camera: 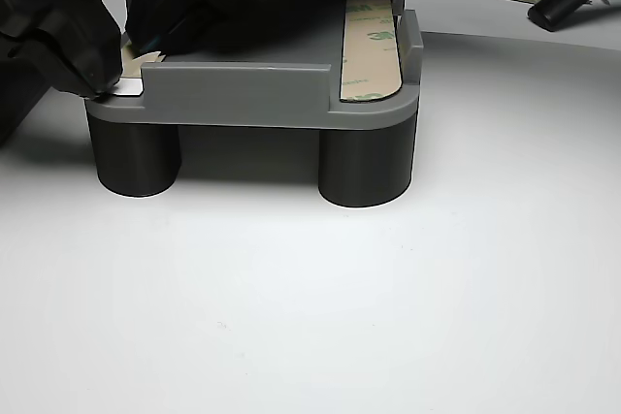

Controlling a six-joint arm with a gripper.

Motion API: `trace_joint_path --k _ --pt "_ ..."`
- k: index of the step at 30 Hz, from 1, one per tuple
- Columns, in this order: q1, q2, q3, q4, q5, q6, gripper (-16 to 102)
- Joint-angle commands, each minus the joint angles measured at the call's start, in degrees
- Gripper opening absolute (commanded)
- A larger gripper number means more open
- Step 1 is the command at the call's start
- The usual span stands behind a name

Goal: Peel off protective film from adhesive tape.

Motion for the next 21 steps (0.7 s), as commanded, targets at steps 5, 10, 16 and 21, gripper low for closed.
trace_joint_path --k 5,10,16,21 --pt "-0.3 1.0 -0.5 -0.1 -0.4 -0.1 -11" --pt "-0.4 1.0 0.4 -2.9 1.0 -1.4 -11" --pt "-0.6 0.8 0.7 -4.4 1.6 -2.5 -11" --pt "-1.1 0.7 1.5 -6.0 2.2 -3.1 -11"
